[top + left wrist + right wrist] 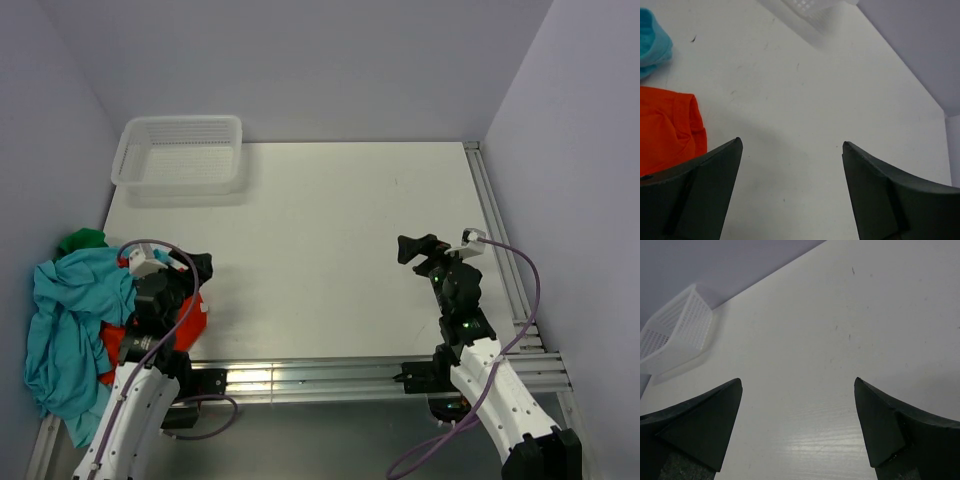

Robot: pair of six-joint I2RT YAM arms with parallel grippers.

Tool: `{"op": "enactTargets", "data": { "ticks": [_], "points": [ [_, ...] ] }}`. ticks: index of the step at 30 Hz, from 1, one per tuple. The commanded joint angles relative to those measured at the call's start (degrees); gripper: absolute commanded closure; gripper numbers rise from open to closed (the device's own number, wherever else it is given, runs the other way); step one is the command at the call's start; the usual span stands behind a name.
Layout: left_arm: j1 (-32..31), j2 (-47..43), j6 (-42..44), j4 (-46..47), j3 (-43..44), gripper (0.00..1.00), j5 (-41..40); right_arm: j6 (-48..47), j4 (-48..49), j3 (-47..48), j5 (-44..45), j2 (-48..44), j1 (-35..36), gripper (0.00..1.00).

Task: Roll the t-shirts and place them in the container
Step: Grab a tshirt with the left arm

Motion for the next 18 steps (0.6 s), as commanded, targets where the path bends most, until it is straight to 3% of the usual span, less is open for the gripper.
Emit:
{"op": "enactTargets", "data": {
  "ticks": [1, 5, 6, 9, 15, 18],
  "points": [
    [0.06, 3.02, -2.0, -1.25, 3.55, 0.13, -2.88, -0.63, 2.61, -0.4, -0.6, 0.23, 0.25, 0.0],
    [0.06, 9.69, -8.23, -13.43, 11.61, 0.17, -12.27, -0.63, 2.96, -0.14, -0.95, 1.11, 0.33, 0.0],
    [0.06, 11.02, -12.42, -16.43, 13.12, 0.17, -17.6, -0.55, 2.96, -0.05, -0.95, 1.37, 0.25, 0.0],
    [-0.2, 16.55, -22.44, -26.08, 17.35, 0.21, -23.79, -0.63, 2.88, -0.05, -1.04, 1.46, 0.33, 0.0],
    [-0.11, 30.7, -33.72, -42.81, 28.15, 0.24, -24.69, -0.54, 2.88, 0.04, -1.13, 1.72, 0.33, 0.0],
    [-0.11, 36.86, -33.55, -50.11, 33.08, 0.23, -23.19, -0.37, 2.26, 0.48, -0.43, 2.43, 0.33, 0.0]
  ]
}}
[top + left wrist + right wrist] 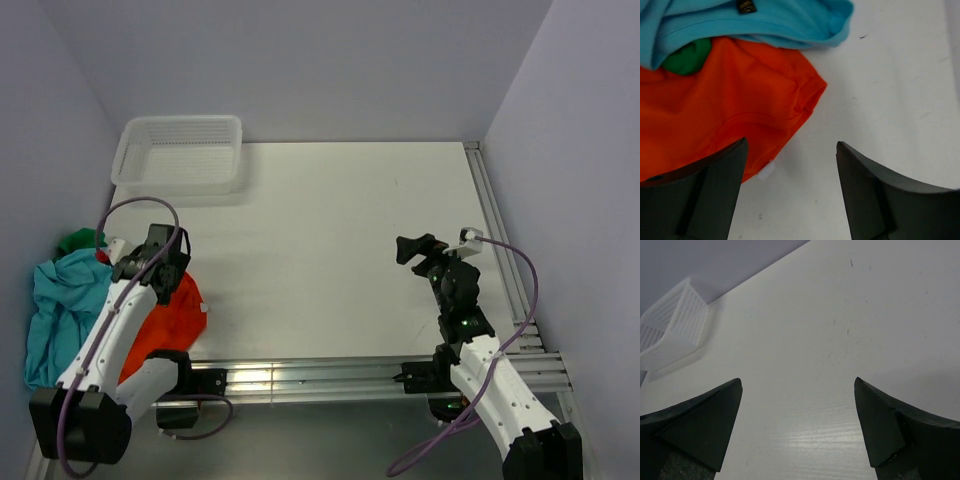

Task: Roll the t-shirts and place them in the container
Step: Grab a tshirt with the left arm

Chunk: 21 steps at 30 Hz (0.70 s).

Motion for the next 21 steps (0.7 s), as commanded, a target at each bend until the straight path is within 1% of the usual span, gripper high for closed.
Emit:
{"op": "enactTargets", "data": {
  "ticks": [1, 4, 8, 9, 12, 14, 17, 19, 21],
  "points": [
    [-0.09, 4.69, -5.47, -14.34, 5.96, 0.22, -1.03, -0.28, 1.67, 0.59, 0.08, 0.72, 0.33, 0.0],
    [-0.09, 4.97, -4.68, -14.36, 6.41, 0.21, 1.78, -0.28, 1.5, 0.85, 0.08, 1.08, 0.33, 0.0],
    [0.08, 4.7, -3.1, -6.55, 1.24, 0.2, 3.98, -0.28, 1.23, 0.85, 0.17, 0.81, 0.33, 0.0],
    [0.26, 5.23, -3.54, -5.93, 0.61, 0.2, 3.81, -0.28, 1.06, 0.85, 0.25, 0.64, 0.25, 0.0],
    [0.61, 9.26, -2.84, -2.94, -0.88, 0.19, 4.16, -0.28, 0.97, 0.68, 0.43, 0.11, 0.33, 0.0],
    [0.87, 14.09, -2.14, -0.49, -1.41, 0.19, 5.47, -0.28, 0.97, 0.68, 0.43, 0.2, 0.25, 0.0],
    [0.88, 16.65, -1.26, 2.07, -2.11, 0.19, 6.53, -0.19, 0.79, 0.85, 0.6, 0.29, 0.25, 0.0],
    [0.88, 17.36, -0.47, 5.49, -3.25, 0.24, 7.76, -0.19, 0.7, 0.85, 0.78, 0.29, 0.33, 0.0],
    [0.88, 16.93, 1.02, 9.26, -4.4, 0.27, 9.07, -0.02, 0.7, 0.85, 0.78, 0.02, 0.25, 0.0]
  ]
}}
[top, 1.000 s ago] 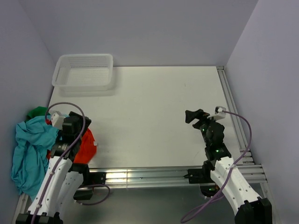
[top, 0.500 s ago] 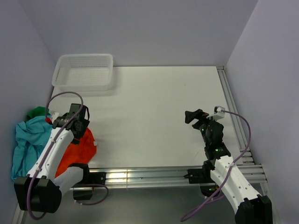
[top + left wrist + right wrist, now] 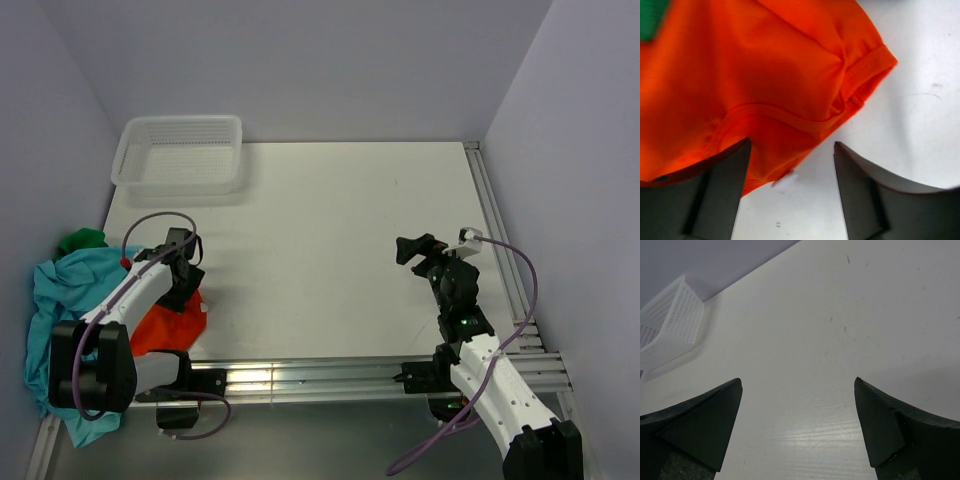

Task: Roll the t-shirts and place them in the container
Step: Grab a tshirt with the left arm, then move the tshirt to the center of the board

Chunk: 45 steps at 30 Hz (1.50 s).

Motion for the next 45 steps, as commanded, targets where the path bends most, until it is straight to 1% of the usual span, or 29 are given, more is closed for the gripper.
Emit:
{"op": "enactTargets", "data": {
  "ticks": [1, 3, 6, 7, 9, 10, 13, 15, 17, 20, 21, 23, 24, 26, 27, 28, 30, 31, 32, 33, 34, 35, 36, 37, 38, 39, 41, 44, 45],
  "points": [
    [0.2, -1.46, 2.65, 7.53, -2.21, 0.31, 3.72, -0.21, 0.81, 0.74, 0.54, -0.79, 0.18, 0.0],
    [0.2, -2.25, 2.39, 8.68, -3.36, 0.36, 4.08, -0.13, 0.9, 0.66, 0.54, -0.96, 0.27, 0.0],
    [0.2, -3.22, 1.33, 9.12, -4.68, 0.48, 3.12, -0.13, 0.9, 0.66, 0.54, -0.96, 0.27, 0.0],
    [0.2, -3.05, 1.16, 8.86, -4.68, 0.54, 2.68, -0.13, 0.9, 0.57, 0.54, -0.88, 0.27, 0.0],
    [0.2, -1.56, 1.15, 9.21, -4.68, 0.54, 3.03, -0.13, 0.9, 0.57, 0.54, -1.05, 0.27, 0.0],
    [0.2, -0.77, 1.33, 9.38, -4.6, 0.62, 3.12, -0.13, 0.9, 0.57, 0.54, -1.14, 0.18, 0.0],
    [0.29, 3.45, 1.85, 8.51, -2.94, 1.0, 3.73, -0.13, 0.81, 0.48, 0.63, -1.4, 0.18, 0.0],
    [0.2, 5.82, 3.0, 7.63, -1.79, 1.0, 4.09, -0.13, 1.08, 0.31, 0.54, -1.66, 0.27, 0.0],
    [-0.68, 5.83, 2.91, 6.4, 0.23, 1.0, 3.56, -0.13, 1.16, 0.22, 0.54, -1.32, 0.18, 0.0],
    [-6.46, 2.85, 3.96, 5.52, 3.92, 1.0, 3.9, 0.05, 1.34, 0.39, 0.45, -0.88, 0.27, 0.0],
    [-10.48, 1.45, 4.49, 5.17, 5.32, 1.0, 5.82, -0.04, 1.43, 0.39, 0.45, -0.79, 0.27, 0.0],
    [-14.72, 0.65, 6.24, 4.03, 11.46, 1.0, 7.68, 0.05, 1.52, 0.48, 0.54, -0.7, 0.18, 0.0],
    [-19.27, 0.73, 6.6, 1.59, 17.67, 1.0, 7.78, -0.04, 1.52, 0.39, 0.63, -0.61, 0.18, 0.0],
    [-23.86, 1.43, 7.48, -2.11, 25.51, 1.0, 6.73, 0.05, 1.43, 0.48, 0.8, -0.87, 0.18, 0.0],
    [-27.89, 3.0, 8.01, -4.04, 29.99, 1.0, 6.11, 0.05, 1.43, 0.31, 0.8, -0.87, 0.27, 0.0],
    [-29.32, 3.98, 8.79, -8.41, 40.21, 1.0, 5.5, 0.05, 1.43, 0.3, 0.98, -0.96, 0.27, 0.0],
    [-30.12, 7.65, 11.25, -13.61, 52.56, 1.0, 3.92, 0.14, 1.52, 0.3, 0.89, -0.88, 0.18, 0.0],
    [-30.21, 9.07, 13.61, -17.3, 66.37, 1.0, 2.78, 0.14, 1.52, 0.3, 0.81, -0.96, 0.27, 0.0],
    [-30.21, 10.65, 15.9, -17.68, 73.73, 1.0, 3.72, 0.05, 1.43, 0.39, 0.8, -0.79, 0.18, 0.0],
    [-30.13, 13.45, 18.1, -17.34, 87.55, 1.0, 6.17, 0.05, 1.43, 0.39, 0.98, -0.79, 0.18, 0.0],
    [-30.12, 14.61, 21.34, -14.11, 93.69, 1.0, 13.16, 0.05, 1.43, 0.39, 0.89, -0.61, 0.27, 0.0],
    [-30.12, 15.32, 22.15, -10.78, 98.28, 1.0, 16.97, -0.04, 1.43, 0.48, 0.98, -0.7, 0.27, 0.0],
    [-30.12, 14.11, 22.34, -6.48, 100.24, 1.0, 20.83, 0.05, 1.43, 0.48, 0.89, -0.61, 0.18, 0.0],
    [-30.12, 12.44, 21.9, -0.26, 98.0, 1.0, 24.61, -0.04, 1.43, 0.48, 0.98, -0.7, 0.27, 0.0],
    [-30.12, 10.25, 19.64, 10.33, 94.41, 1.0, 28.74, -0.04, 1.34, 0.48, 0.98, -0.79, 0.18, 0.0],
    [-30.21, 6.14, 17.79, 14.96, 86.54, 1.0, 30.0, 0.05, 1.25, 0.48, 1.07, -0.87, 0.18, 0.0],
    [-30.12, 3.64, 14.44, 19.3, 80.42, 1.0, 30.8, 0.14, 1.08, 0.39, 1.33, -1.49, 0.18, 0.0],
    [-30.12, 1.79, 13.82, 21.86, 70.32, 1.0, 30.54, 0.14, 0.64, -0.05, 1.95, -2.98, 0.27, 0.0],
    [-30.12, 1.35, 13.55, 24.21, 64.11, 1.0, 30.54, 0.49, 0.55, -0.13, 2.21, -3.33, 0.18, 0.0]
  ]
}}
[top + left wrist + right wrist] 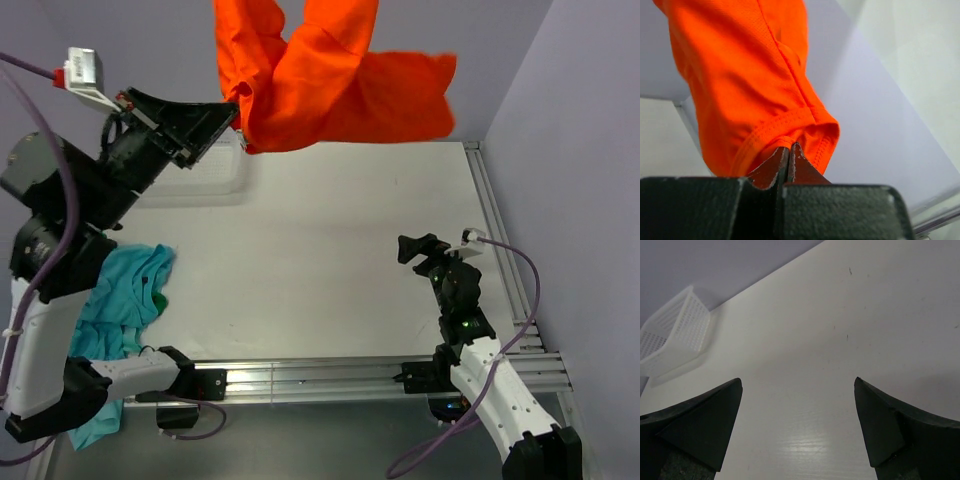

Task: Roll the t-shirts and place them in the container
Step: Move the tshirt to the center of the board, then flatten the tshirt

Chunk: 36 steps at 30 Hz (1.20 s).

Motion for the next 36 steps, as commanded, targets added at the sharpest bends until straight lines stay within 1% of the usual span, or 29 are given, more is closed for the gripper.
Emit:
{"op": "enactTargets", "data": {
  "ticks": [1, 2, 3, 4, 6, 7, 8, 9, 10, 11, 12, 13, 14, 15, 16, 17, 18, 20, 21, 24, 25, 26, 27, 28, 29, 32, 33, 34, 36],
  "points": [
    [-0.14, 3.51, -2.56, 9.34, -14.97, 1.0, 4.48, 0.38, 0.57, -0.4, 2.08, -2.5, 0.27, 0.0],
    [-0.05, 4.21, -3.0, 11.1, -18.05, 1.0, 4.93, 0.38, 0.31, -0.66, 2.34, -2.94, 0.27, 0.0],
    [-0.14, 5.0, -3.35, 12.69, -23.04, 1.0, 6.32, 0.47, 0.05, -0.66, 2.87, -3.38, 0.27, 0.0],
    [-0.05, 5.96, -3.79, 16.18, -25.27, 1.0, 7.21, 0.64, -0.3, -0.66, 3.4, -4.08, 0.18, 0.0],
    [-0.14, 10.08, -3.53, 19.28, -29.92, 1.0, 8.79, 0.73, -1.18, -0.66, 4.28, -4.97, 0.27, 0.0],
    [-0.22, 11.85, -2.66, 20.43, -30.82, 1.0, 9.93, 0.73, -1.36, -0.84, 4.45, -5.93, 0.27, 0.0],
    [-0.31, 13.95, -1.78, 18.96, -30.82, 1.0, 10.81, 0.73, -1.8, -0.92, 4.63, -6.55, 0.27, 0.0],
    [-0.23, 18.93, -0.03, 16.6, -28.13, 0.98, 11.6, 0.73, -1.98, -1.27, 5.15, -7.16, 0.18, 0.0],
    [-0.14, 21.68, 5.55, 13.35, -25.23, 0.92, 12.39, 0.64, -2.06, -1.54, 5.33, -8.56, 0.18, 0.0],
    [-0.05, 26.58, 6.83, 2.88, -21.89, 0.9, 10.83, 0.56, -2.24, -1.98, 5.33, -9.18, 0.27, 0.0],
    [-0.14, 27.5, 7.36, -0.36, -17.94, 0.87, 8.56, 0.29, -2.15, -2.15, 4.99, -9.8, 0.18, 0.0],
    [-0.31, 27.16, 8.06, -1.17, -18.69, 0.75, 5.84, 0.12, -1.98, -2.33, 4.55, -10.67, 0.27, 0.0],
    [-0.75, 23.33, 7.98, 2.21, -20.96, 0.66, 4.94, 0.03, -1.28, -2.77, 4.11, -10.94, 0.35, 0.0],
    [-0.75, 20.51, 7.55, 5.2, -27.77, 0.54, 4.41, -0.32, -0.93, -2.95, 3.15, -11.21, 0.18, 0.01],
    [-0.84, 17.69, 6.76, 7.76, -31.4, 0.47, 3.97, -0.41, -0.66, -3.12, 2.88, -11.12, 0.18, 0.01],
    [-0.75, 12.36, 6.58, 11.09, -34.57, 0.42, 2.74, -0.41, 0.04, -3.12, 2.44, -10.78, 0.27, 0.01],
    [-0.75, 9.78, 6.4, 11.64, -39.48, 0.41, 1.95, -0.59, 0.39, -2.95, 1.91, -10.34, 0.18, 0.01],
    [-0.75, 5.29, 6.05, 11.39, -43.37, 0.42, -0.25, -0.67, 1.79, -2.77, -0.28, -7.79, 0.27, 0.05],
    [-0.75, 1.27, 6.05, 10.86, -46.7, 0.42, -1.04, -0.68, 2.24, -2.08, -0.99, -6.48, 0.18, 0.05],
    [-0.84, -5.96, 5.61, 9.63, -53.31, 0.42, -3.15, -0.76, 3.73, -0.23, -3.63, -0.24, 0.27, 0.1],
    [-0.75, -7.37, 5.87, 9.28, -54.63, 0.42, -3.16, -0.68, 4.17, 0.47, -4.33, 3.69, 0.44, 0.11],
    [-0.75, -9.12, 6.13, 8.75, -56.56, 0.4, -5.59, -0.33, 3.48, 3.09, -5.03, 5.99, 0.62, 0.12],
    [-0.75, -9.49, 6.31, 8.31, -57.27, 0.38, -7.44, -0.24, 3.38, 4.6, -7.3, 8.19, 0.79, 0.15],
    [-0.75, -9.58, 6.66, 7.79, -57.89, 0.38, -7.9, -0.32, 2.95, 6.18, -8.71, 12.74, 0.88, 0.18],
    [-0.67, -9.06, 6.84, 7.61, -58.68, 0.38, -8.16, -0.15, 0.94, 10.02, -8.99, 15.13, 1.49, 0.19],
    [-0.58, -6.17, 7.28, 8.22, -59.39, 0.37, -7.73, 0.91, -0.84, 16.45, -11.26, 24.36, 3.51, 0.2],
    [-0.49, -5.28, 7.19, 8.48, -59.39, 0.35, -7.73, 1.25, -0.75, 17.78, -13.63, 26.47, 3.87, 0.21],
    [-0.4, -4.49, 7.02, 8.66, -59.56, 0.34, -7.9, 1.43, -0.49, 18.84, -14.43, 29.8, 4.31, 0.22],
    [0.04, -2.12, 6.49, 7.79, -59.48, 0.3, -8.6, 1.09, 0.4, 21.39, -15.05, 32.46, 6.76, 0.23]
  ]
}}
